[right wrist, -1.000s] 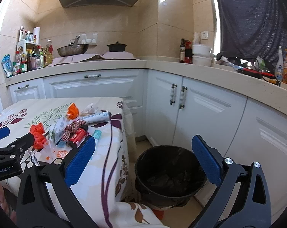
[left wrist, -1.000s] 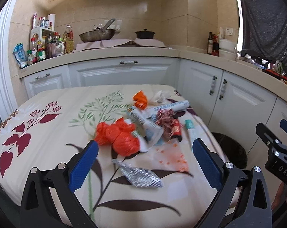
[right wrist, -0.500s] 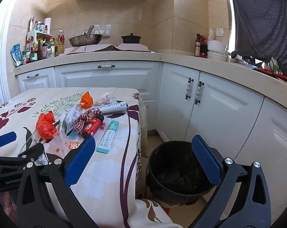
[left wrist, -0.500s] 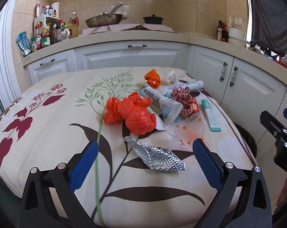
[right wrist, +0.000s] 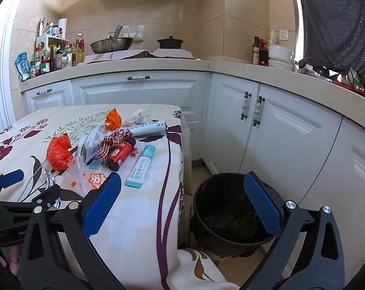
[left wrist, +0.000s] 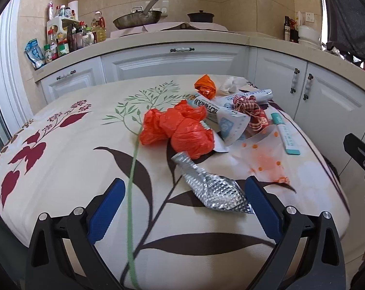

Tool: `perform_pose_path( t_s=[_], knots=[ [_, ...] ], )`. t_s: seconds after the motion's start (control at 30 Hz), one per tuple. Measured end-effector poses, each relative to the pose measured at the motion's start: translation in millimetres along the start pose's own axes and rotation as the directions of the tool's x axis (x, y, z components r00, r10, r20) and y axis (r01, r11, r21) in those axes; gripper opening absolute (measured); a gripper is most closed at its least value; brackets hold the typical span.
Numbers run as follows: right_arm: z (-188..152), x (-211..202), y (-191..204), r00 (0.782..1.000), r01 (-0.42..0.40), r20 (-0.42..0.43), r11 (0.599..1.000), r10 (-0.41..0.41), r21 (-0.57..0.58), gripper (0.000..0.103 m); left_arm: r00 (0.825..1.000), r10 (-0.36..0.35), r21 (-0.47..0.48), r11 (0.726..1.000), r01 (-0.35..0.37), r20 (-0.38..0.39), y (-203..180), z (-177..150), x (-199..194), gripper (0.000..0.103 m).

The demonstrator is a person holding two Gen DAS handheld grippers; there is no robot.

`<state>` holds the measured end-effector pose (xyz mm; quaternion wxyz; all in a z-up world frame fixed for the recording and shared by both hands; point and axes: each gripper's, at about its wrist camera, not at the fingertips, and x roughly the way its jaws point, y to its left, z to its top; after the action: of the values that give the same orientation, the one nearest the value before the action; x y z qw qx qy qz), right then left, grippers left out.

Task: Collect trash
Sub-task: 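Grasp the silver foil wrapper with the left tool while the right tool reaches the snack bag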

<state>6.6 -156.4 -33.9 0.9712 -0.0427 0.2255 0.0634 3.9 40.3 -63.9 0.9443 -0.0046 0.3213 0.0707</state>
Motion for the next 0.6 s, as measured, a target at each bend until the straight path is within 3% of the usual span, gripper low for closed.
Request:
perform_pose_path(
  t_s=[0.13, 0.2, 0.43, 0.6],
  knots=[
    [-0.2, 0.9, 2.9, 1.0, -0.008, -0.002, 1.0, 0.008, -0.003, 0.099, 1.0, -0.012, -0.013, 1.0, 0.012, 0.009, 5.3, 1.0, -3.0, 0.09],
    [-0.9, 1.8, 4.8, 1.0, -0.012, -0.006, 1.0, 0.012, -0.007, 0.099, 1.0, -0.021, -0.012, 1.0, 0.021, 0.009, 3.2, 3.3, -1.3, 0.08],
    [-1.4, 2.7, 8.1, 1.0, -0.016, -0.013, 1.0, 0.016, -0.02, 0.099, 0.998, -0.056, 0.003, 0.998, 0.056, -0.007, -0.5, 1.5, 2.1, 0.063],
    [-2.1, 5.7, 8.1, 1.0, -0.016, -0.022, 1.0, 0.016, -0.018, 0.099, 0.997, -0.072, -0.007, 0.997, 0.072, -0.007, -3.7, 1.9, 1.6, 0.067]
  ],
)
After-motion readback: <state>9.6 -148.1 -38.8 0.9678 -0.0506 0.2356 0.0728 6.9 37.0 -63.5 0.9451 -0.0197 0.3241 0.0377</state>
